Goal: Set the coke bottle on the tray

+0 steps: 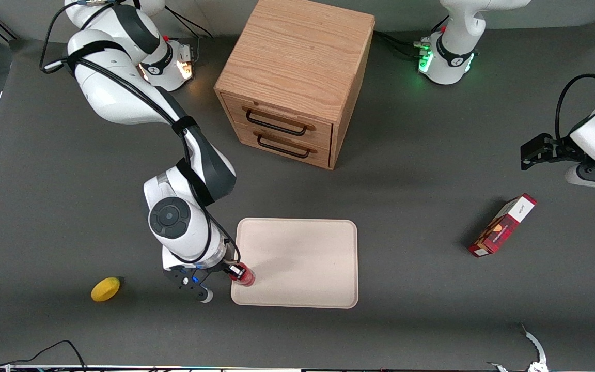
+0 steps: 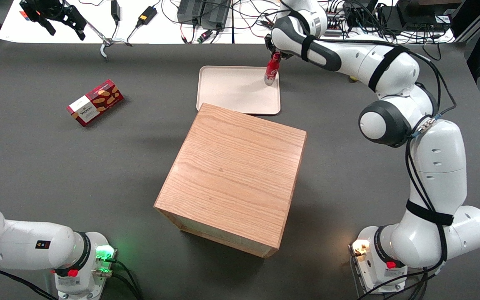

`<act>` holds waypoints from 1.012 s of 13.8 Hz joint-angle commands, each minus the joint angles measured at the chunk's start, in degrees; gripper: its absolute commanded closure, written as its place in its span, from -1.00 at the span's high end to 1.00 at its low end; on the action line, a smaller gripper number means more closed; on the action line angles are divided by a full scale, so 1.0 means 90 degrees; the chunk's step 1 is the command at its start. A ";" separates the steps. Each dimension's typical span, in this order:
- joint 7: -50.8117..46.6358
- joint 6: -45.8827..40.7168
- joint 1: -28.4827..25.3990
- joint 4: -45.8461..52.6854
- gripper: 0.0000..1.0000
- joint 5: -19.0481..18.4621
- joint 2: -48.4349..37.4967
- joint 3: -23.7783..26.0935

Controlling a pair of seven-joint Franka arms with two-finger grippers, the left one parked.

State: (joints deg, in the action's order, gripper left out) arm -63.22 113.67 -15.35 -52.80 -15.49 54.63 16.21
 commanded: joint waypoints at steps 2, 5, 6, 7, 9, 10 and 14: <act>-0.0339 0.0133 -0.0092 0.0183 -0.76 -0.0202 0.0111 0.0084; -0.0339 0.0134 -0.0062 0.0183 1.00 -0.0202 0.0121 0.0113; -0.0329 0.0134 -0.0043 0.0183 1.00 -0.0202 0.0102 0.0123; -0.0309 0.0075 -0.0014 0.0183 1.00 -0.0202 0.0053 0.0123; -0.0202 -0.0284 0.0055 0.0183 1.00 -0.0241 -0.0297 0.0181; 0.0011 -0.0663 0.0142 0.0183 1.00 -0.0319 -0.0579 0.0278; 0.1229 -0.2382 0.0756 -0.0496 1.00 -0.0350 -0.2460 0.0855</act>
State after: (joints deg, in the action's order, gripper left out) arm -57.93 98.29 -11.87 -49.47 -18.03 43.61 22.13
